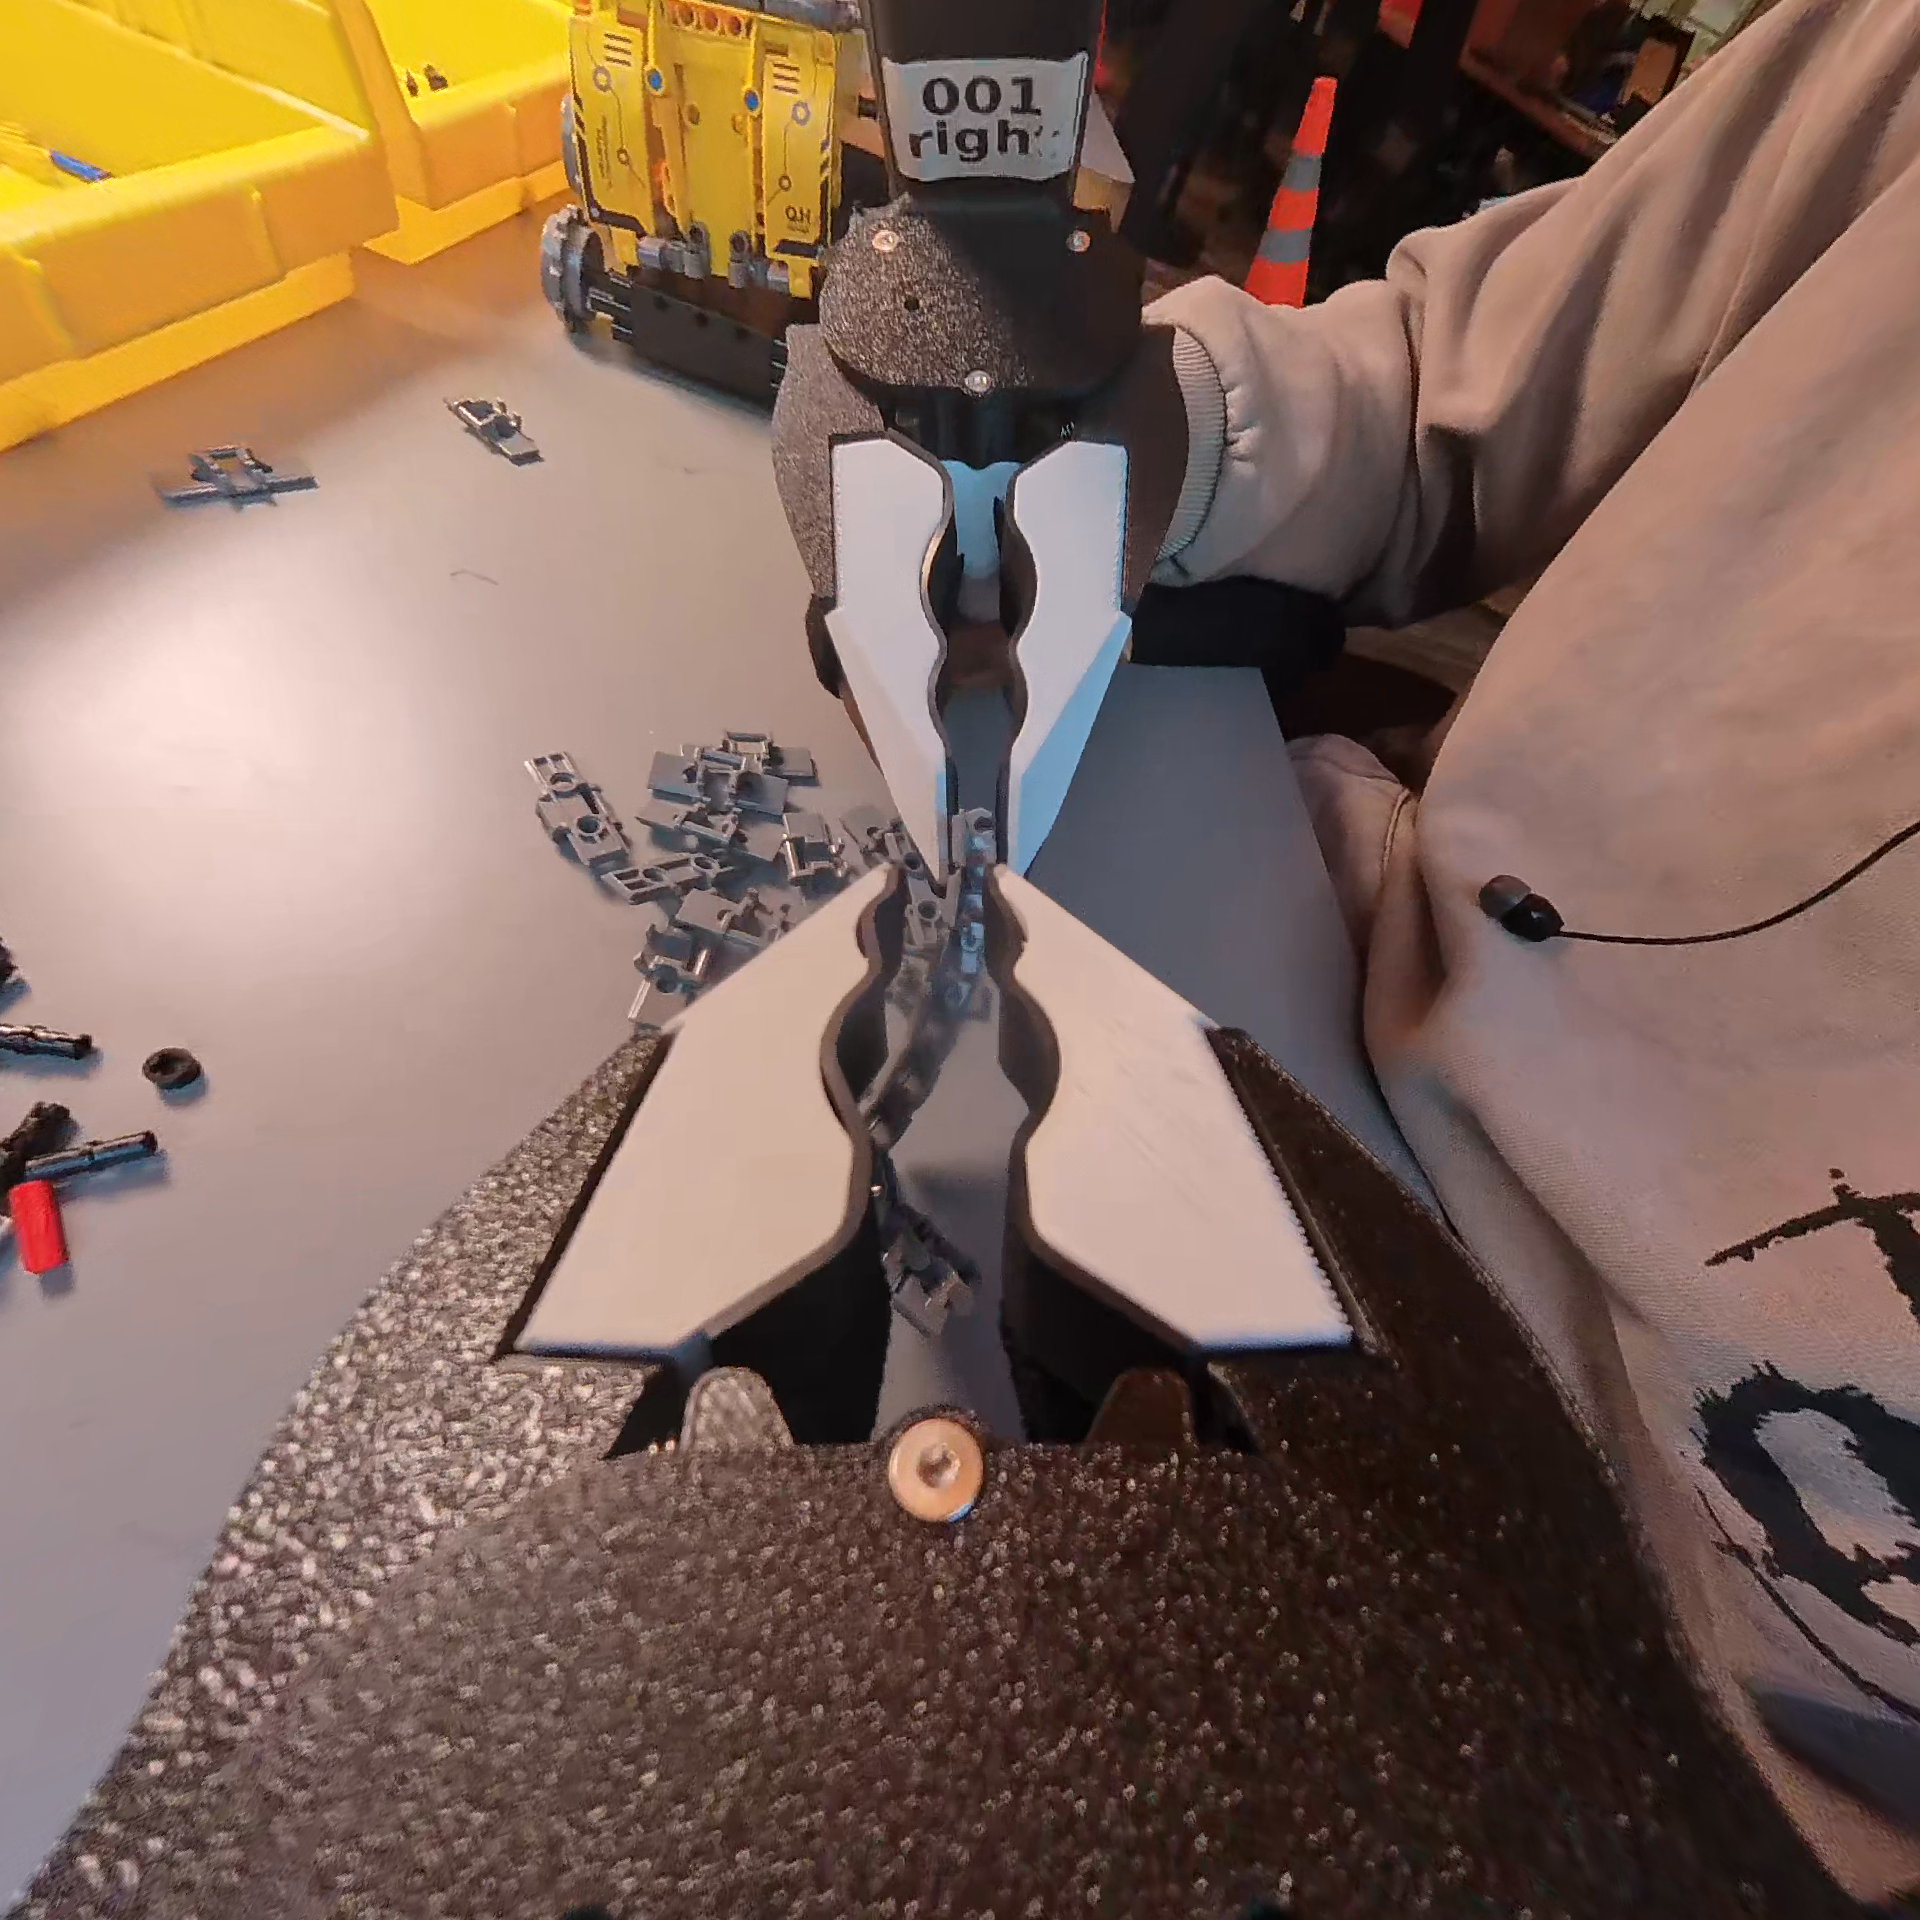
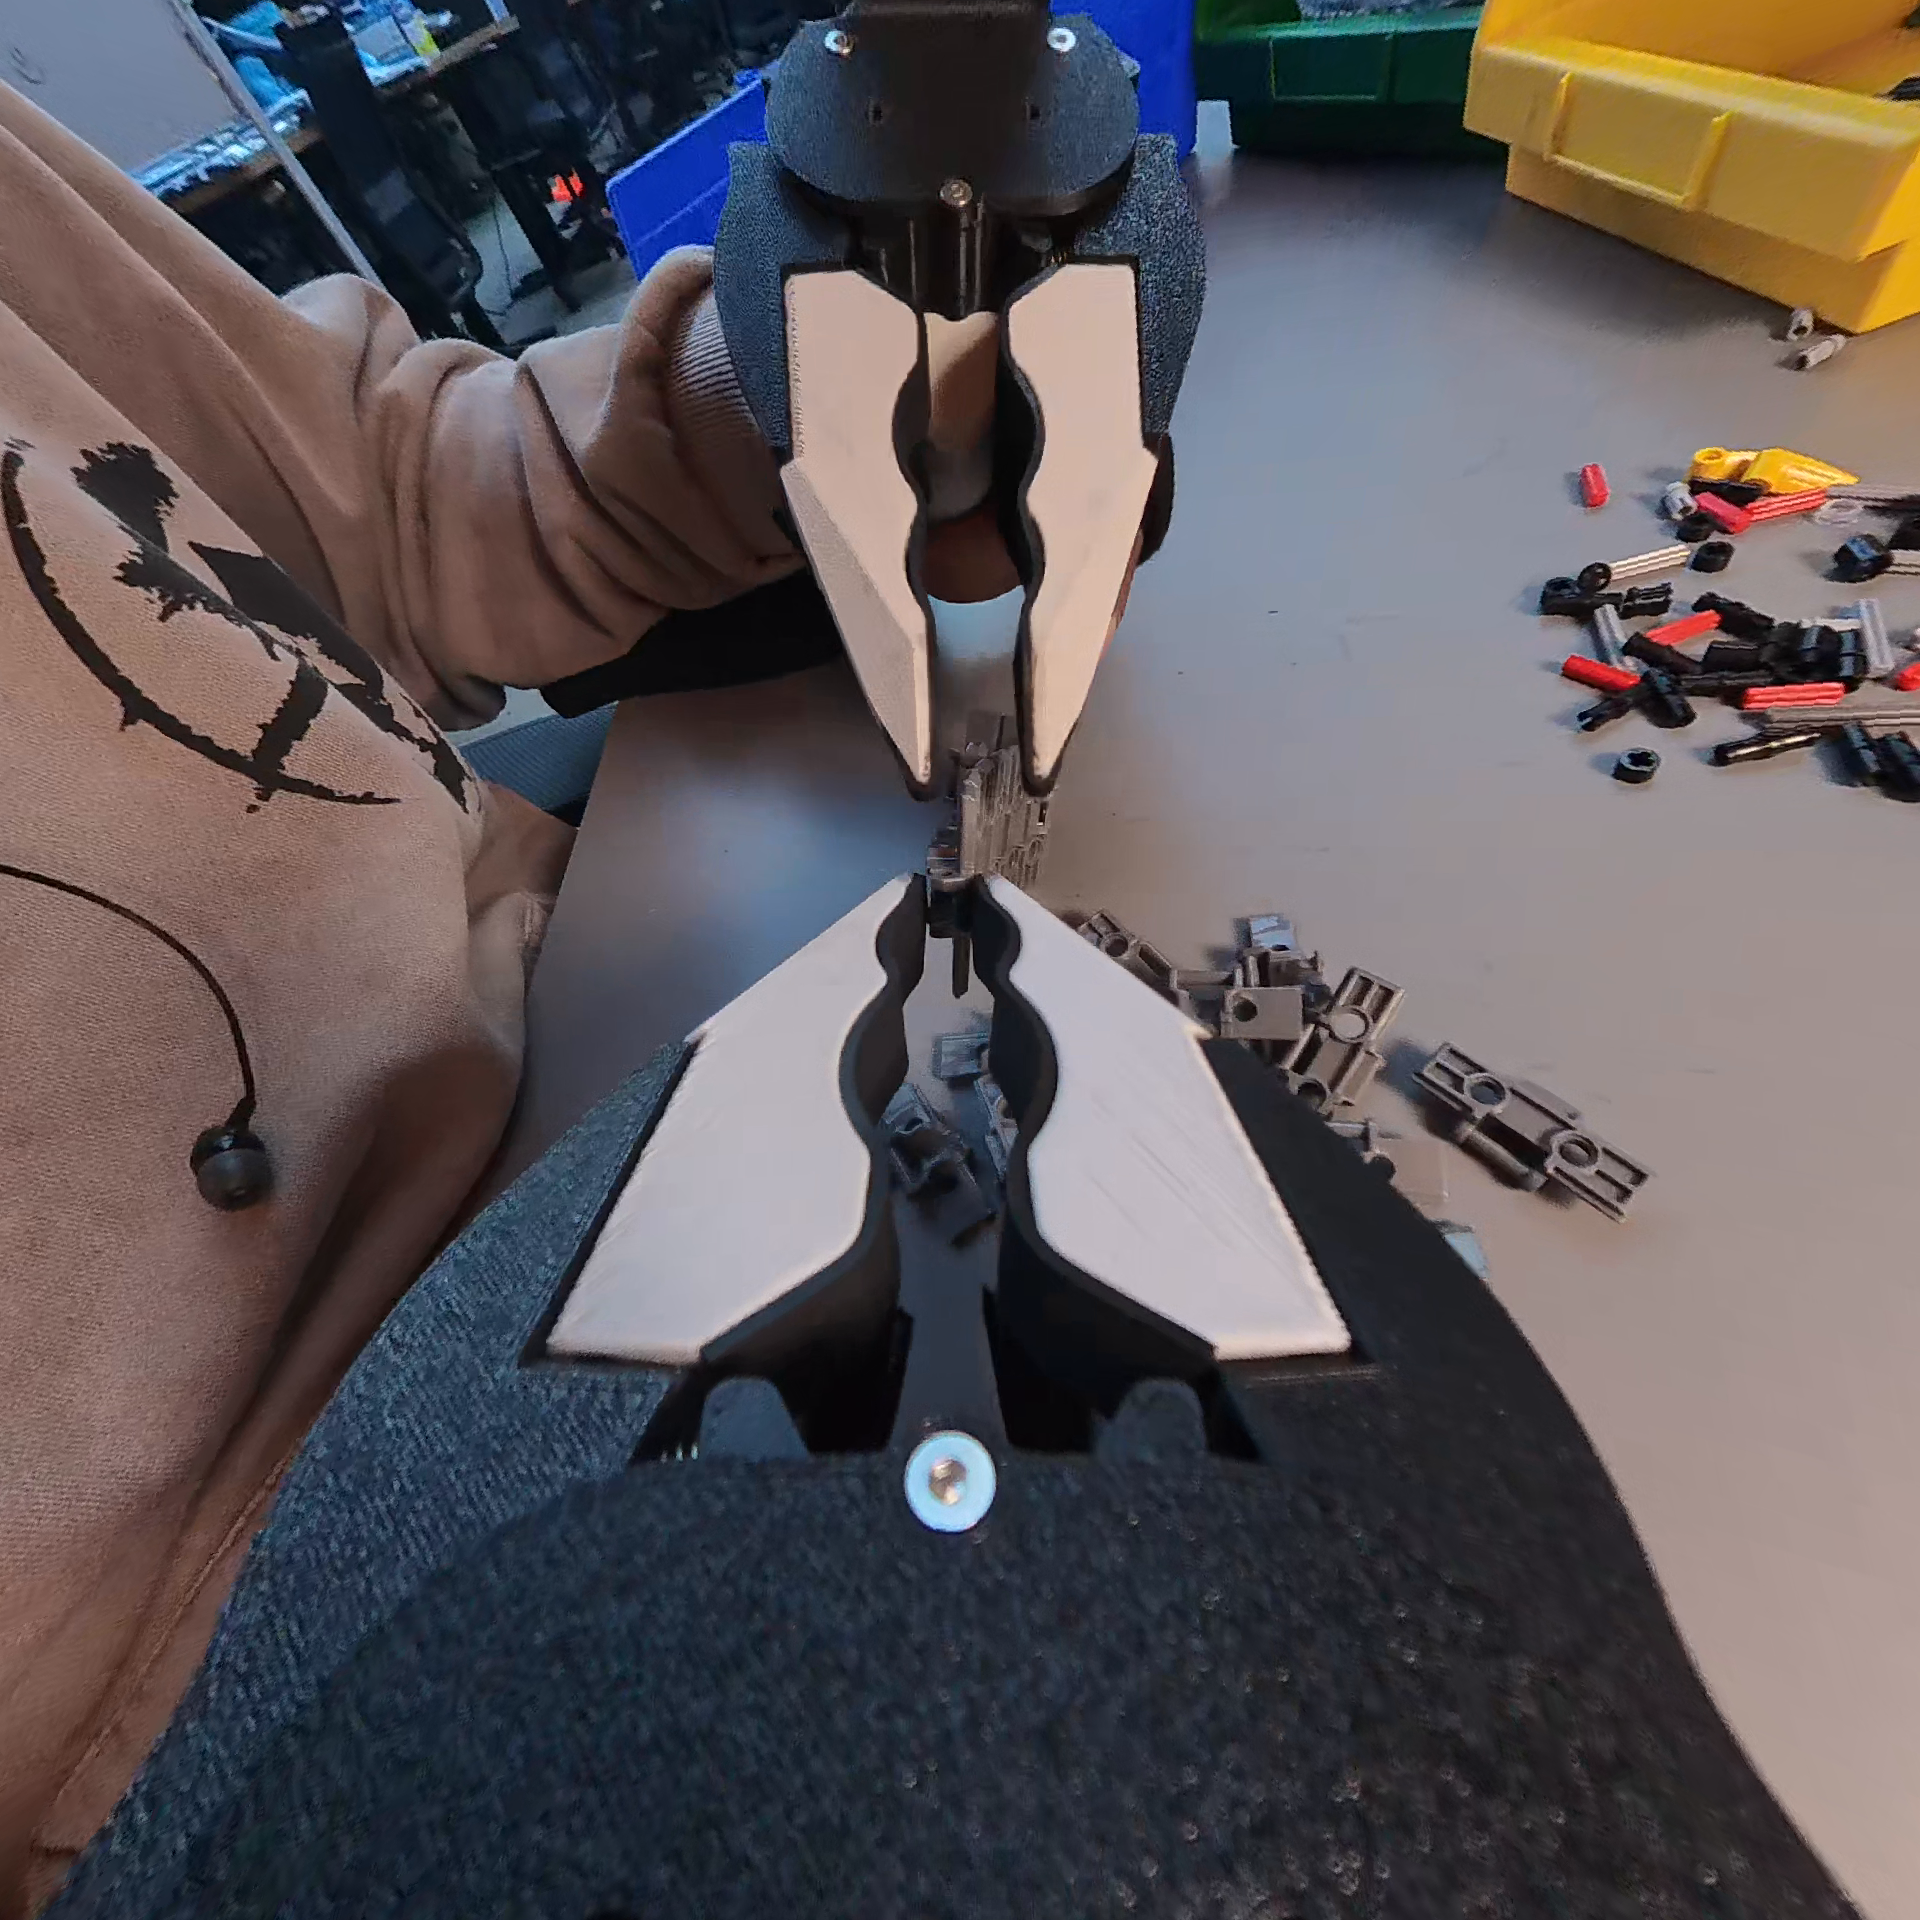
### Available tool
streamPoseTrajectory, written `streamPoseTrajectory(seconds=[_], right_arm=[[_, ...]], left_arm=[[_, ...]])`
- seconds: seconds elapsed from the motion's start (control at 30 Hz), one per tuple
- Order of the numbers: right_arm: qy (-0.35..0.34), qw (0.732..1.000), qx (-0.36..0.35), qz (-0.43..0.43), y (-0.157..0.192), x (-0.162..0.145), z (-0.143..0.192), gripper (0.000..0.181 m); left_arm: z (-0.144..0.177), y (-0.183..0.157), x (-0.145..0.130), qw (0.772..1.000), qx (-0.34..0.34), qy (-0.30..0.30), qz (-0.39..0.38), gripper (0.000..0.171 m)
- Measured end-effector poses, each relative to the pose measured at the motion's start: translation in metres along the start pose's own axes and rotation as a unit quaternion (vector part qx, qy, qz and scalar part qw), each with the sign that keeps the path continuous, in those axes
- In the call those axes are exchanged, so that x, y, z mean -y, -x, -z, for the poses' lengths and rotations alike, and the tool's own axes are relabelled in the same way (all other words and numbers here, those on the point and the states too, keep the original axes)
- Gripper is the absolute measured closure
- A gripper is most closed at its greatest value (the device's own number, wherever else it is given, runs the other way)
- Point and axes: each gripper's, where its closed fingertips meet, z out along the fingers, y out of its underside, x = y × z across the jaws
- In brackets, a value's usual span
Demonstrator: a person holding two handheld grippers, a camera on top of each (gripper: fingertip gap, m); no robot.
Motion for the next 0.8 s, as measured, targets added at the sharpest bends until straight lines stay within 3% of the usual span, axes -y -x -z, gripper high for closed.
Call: streamPoseTrajectory(seconds=[0.13,0.8], right_arm=[[-0.003,1.000,0.005,-0.008,0.0001,0.0004,0.0012,0.175],[-0.017,0.999,0.016,-0.030,-0.0003,0.0029,0.0031,0.176]], left_arm=[[-0.0011,-0.0023,-0.0013,1.000,-0.010,0.002,0.002,0.168],[-0.0040,-0.0008,-0.0028,0.999,-0.023,0.000,0.046,0.169]])
